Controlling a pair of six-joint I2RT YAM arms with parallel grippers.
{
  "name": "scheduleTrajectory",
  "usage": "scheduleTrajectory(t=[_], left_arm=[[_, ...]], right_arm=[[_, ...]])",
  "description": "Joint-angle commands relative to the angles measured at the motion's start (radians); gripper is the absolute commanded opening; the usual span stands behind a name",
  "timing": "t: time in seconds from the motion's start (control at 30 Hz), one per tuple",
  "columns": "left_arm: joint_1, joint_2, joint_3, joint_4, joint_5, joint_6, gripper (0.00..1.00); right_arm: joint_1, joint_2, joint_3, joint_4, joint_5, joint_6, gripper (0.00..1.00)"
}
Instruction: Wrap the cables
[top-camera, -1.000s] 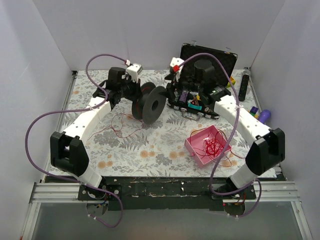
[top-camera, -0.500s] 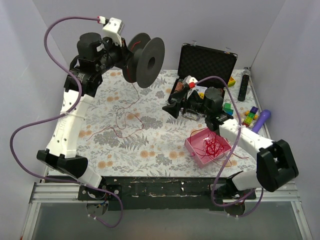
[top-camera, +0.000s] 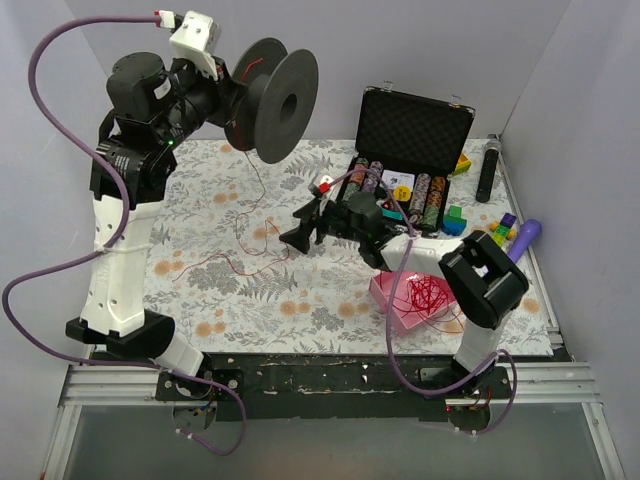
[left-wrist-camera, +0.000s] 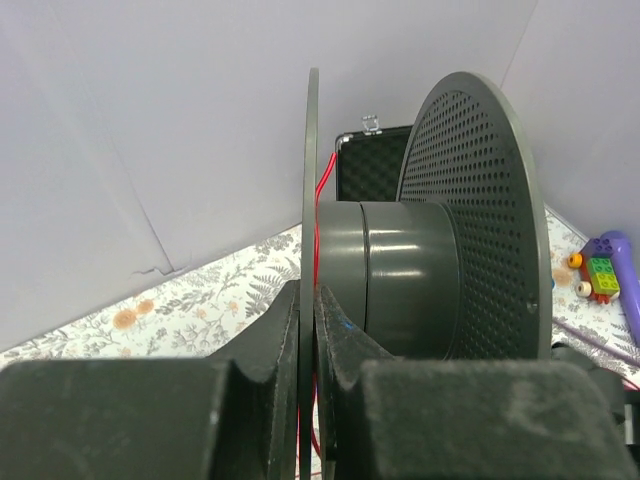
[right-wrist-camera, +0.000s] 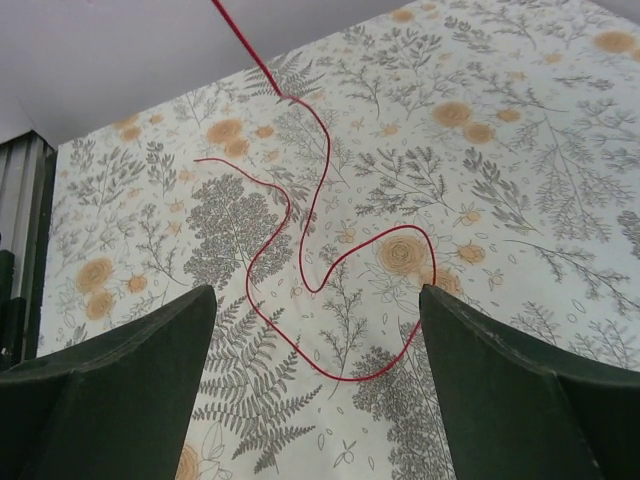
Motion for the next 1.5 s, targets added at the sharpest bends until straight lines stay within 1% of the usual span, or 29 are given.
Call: scheduleTrajectory(t=[0.0, 0.07, 0.13, 0.3, 0.43, 0.47, 0.53, 0.57, 0.6, 0.7, 0.73, 0.83, 0.93, 1.07, 1.23, 1.3, 1.37, 1.47], left_arm=[[0.003, -0.018, 0.111, 0.027, 0.014, 0.004, 0.00], [0.003, -0.012, 0.129, 0.027, 0.017, 0.003, 0.00], [0.003, -0.006, 0.146, 0.018, 0.022, 0.006, 0.00], [0.003, 0.025, 0.212, -0.019, 0.048, 0.006, 0.00], [0.001, 0.031, 0.215, -0.014, 0.046, 0.010, 0.00], [0.001, 0.028, 0.209, -0.016, 0.049, 0.010, 0.00], [0.003, 0.024, 0.201, -0.013, 0.059, 0.009, 0.00], [0.001, 0.021, 0.198, -0.014, 0.062, 0.006, 0.00], [0.003, 0.019, 0.198, -0.014, 0.065, 0.007, 0.00], [0.003, 0.013, 0.197, -0.025, 0.068, 0.010, 0.00], [0.001, 0.011, 0.192, -0.033, 0.069, 0.015, 0.00], [0.001, -0.007, 0.137, -0.053, 0.068, 0.012, 0.00], [0.001, -0.045, 0.062, -0.076, 0.085, 0.022, 0.00], [0.003, -0.096, -0.021, -0.146, 0.089, 0.099, 0.00], [0.001, -0.159, -0.141, -0.289, 0.198, 0.237, 0.00], [0.003, -0.185, -0.219, -0.336, 0.241, 0.286, 0.00], [0.003, -0.211, -0.346, -0.361, 0.275, 0.332, 0.00], [0.003, -0.237, -0.509, -0.335, 0.295, 0.345, 0.00]], right_arm=[[0.026, 0.096, 0.122, -0.012, 0.025, -0.078, 0.91], [0.027, 0.138, 0.178, -0.096, 0.043, -0.069, 0.91], [0.032, 0.169, 0.211, -0.138, 0.095, -0.021, 0.88], [0.035, 0.277, 0.275, -0.076, 0.125, 0.227, 0.84], [0.035, 0.374, 0.392, -0.138, 0.145, 0.426, 0.80], [0.035, 0.392, 0.412, -0.141, 0.152, 0.456, 0.78], [0.035, 0.412, 0.426, -0.165, 0.184, 0.496, 0.73], [0.035, 0.414, 0.424, -0.167, 0.198, 0.500, 0.66], [0.035, 0.416, 0.421, -0.167, 0.203, 0.505, 0.51], [0.030, 0.408, 0.406, -0.169, 0.203, 0.508, 0.11], [0.026, 0.399, 0.395, -0.167, 0.206, 0.504, 0.02], [-0.016, 0.333, 0.354, -0.152, 0.200, 0.500, 0.01], [-0.105, 0.243, 0.329, -0.159, 0.169, 0.497, 0.01], [-0.243, 0.085, 0.317, -0.196, 0.149, 0.471, 0.01], [-0.338, -0.072, 0.358, -0.259, 0.154, 0.409, 0.01], [-0.364, -0.123, 0.373, -0.265, 0.172, 0.387, 0.01], [-0.373, -0.158, 0.402, -0.276, 0.194, 0.356, 0.01], [-0.370, -0.186, 0.458, -0.290, 0.182, 0.332, 0.01]])
